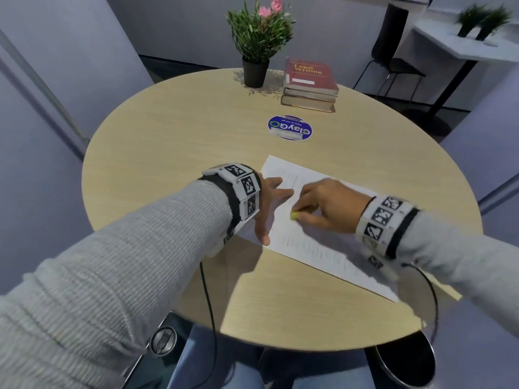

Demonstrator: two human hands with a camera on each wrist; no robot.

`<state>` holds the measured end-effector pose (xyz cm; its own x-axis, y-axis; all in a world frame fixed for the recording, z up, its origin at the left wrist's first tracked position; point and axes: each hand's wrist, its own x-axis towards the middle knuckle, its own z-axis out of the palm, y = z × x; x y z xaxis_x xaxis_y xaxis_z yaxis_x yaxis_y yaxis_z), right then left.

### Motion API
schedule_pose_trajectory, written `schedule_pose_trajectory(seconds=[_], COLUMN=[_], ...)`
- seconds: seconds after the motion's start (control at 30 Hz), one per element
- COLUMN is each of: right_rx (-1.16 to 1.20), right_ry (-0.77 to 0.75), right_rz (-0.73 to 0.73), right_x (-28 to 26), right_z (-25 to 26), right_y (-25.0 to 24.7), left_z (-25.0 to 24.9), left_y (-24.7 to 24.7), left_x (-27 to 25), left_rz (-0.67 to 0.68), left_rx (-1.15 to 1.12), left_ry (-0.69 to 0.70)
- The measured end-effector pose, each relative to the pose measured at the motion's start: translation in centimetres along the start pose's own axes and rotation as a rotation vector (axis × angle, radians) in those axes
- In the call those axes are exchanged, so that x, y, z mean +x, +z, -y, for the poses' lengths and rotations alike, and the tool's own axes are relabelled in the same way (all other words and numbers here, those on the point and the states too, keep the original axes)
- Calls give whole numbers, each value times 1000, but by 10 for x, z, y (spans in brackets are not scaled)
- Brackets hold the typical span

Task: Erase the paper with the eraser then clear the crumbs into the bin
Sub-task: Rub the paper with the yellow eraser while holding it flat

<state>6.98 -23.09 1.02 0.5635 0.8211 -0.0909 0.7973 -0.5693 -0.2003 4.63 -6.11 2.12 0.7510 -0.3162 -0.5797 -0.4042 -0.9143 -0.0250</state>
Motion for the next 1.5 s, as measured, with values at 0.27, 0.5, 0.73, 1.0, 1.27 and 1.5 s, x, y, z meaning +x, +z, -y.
schedule_pose_trajectory(seconds=[0.27, 0.5, 0.73, 1.0, 1.27, 1.5], right_rx=[15, -77, -122, -78, -93, -24], right_ry=[-74, 6, 29, -76, -115, -155], right_rz=[89, 43, 14, 44, 97, 109], right_x=[-7, 3, -2, -7, -12, -24], right_z=[12, -11, 0, 13, 25, 30], right_y=[5, 4, 9, 8, 10, 15], left_z=[1, 0, -8, -8, -6, -3], left_y=[-4, -3, 0, 1, -2, 2], left_x=[-1, 10, 14, 15, 17, 26], left_rz=[0, -9, 29, 62, 90, 110], left_rx=[41, 59, 61, 74, 67, 92], left_ry=[-20, -60, 13, 4, -22, -73])
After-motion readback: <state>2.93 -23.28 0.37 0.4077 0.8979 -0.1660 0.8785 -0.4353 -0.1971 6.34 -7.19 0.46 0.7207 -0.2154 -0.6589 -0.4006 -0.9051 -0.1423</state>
